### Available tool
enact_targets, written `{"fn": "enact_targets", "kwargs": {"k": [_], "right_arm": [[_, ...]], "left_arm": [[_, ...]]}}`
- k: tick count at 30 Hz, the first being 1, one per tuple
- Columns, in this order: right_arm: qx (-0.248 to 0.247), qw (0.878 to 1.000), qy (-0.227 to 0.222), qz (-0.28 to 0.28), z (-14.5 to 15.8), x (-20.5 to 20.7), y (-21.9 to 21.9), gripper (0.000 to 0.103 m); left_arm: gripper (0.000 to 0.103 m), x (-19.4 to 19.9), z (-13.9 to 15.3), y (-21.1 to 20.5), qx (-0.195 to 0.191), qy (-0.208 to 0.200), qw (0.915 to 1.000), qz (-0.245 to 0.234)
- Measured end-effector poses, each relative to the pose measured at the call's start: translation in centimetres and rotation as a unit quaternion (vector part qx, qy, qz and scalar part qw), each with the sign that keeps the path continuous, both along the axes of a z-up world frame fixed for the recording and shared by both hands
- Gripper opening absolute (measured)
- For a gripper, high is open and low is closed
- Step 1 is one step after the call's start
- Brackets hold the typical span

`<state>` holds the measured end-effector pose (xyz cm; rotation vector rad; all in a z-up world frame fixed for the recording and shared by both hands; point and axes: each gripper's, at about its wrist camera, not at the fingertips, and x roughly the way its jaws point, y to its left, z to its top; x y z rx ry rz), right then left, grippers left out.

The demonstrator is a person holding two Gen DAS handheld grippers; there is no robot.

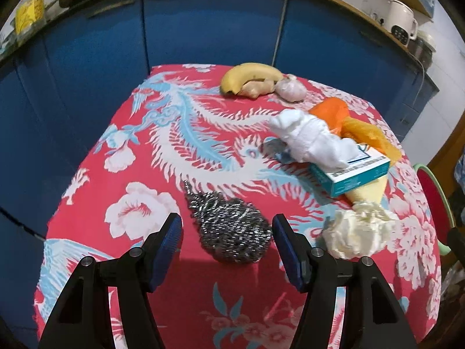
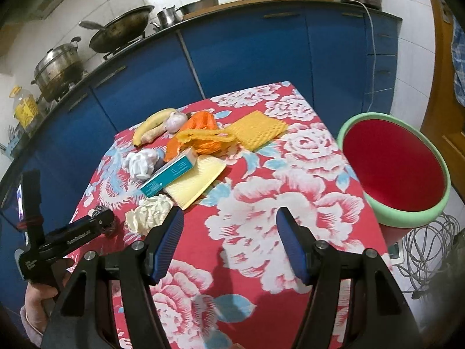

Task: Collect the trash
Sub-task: 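Move both open tools back over the table items, then grasp the steel wool with the left tool while the right tool grasps crumpled paper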

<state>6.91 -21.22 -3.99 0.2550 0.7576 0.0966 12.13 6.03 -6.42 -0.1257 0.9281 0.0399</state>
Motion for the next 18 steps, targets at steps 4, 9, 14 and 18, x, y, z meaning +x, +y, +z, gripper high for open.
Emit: {"fn": "enact_targets", "kwargs": {"k": [4, 9, 14, 18], "right_arm": [[-0.005, 1.0, 0.004, 0.015, -0.2, 0.6, 1.4, 0.068], [-0.012, 0.999, 0.01, 0.031, -0.8, 1.3, 3.1, 0.068], [-0.016, 0.999, 0.015, 0.049, -1.2, 2.1, 4.8, 0.068], [-0.022, 0.998, 0.019, 0.064, -1.6, 2.7, 6.3, 0.068]], "left_arm": [[0.066, 0.2, -0.5, 0.5, -0.012, 0.002, 0.9999, -0.001], [0.066, 0.2, -0.7, 1.1, -0.022, -0.007, 0.9997, 0.002], [0.066, 0.2, -1.0, 1.6, -0.035, -0.007, 0.9993, -0.005], [0.066, 0.3, -1.3, 1.8, -0.043, -0.009, 0.999, -0.009]]}}
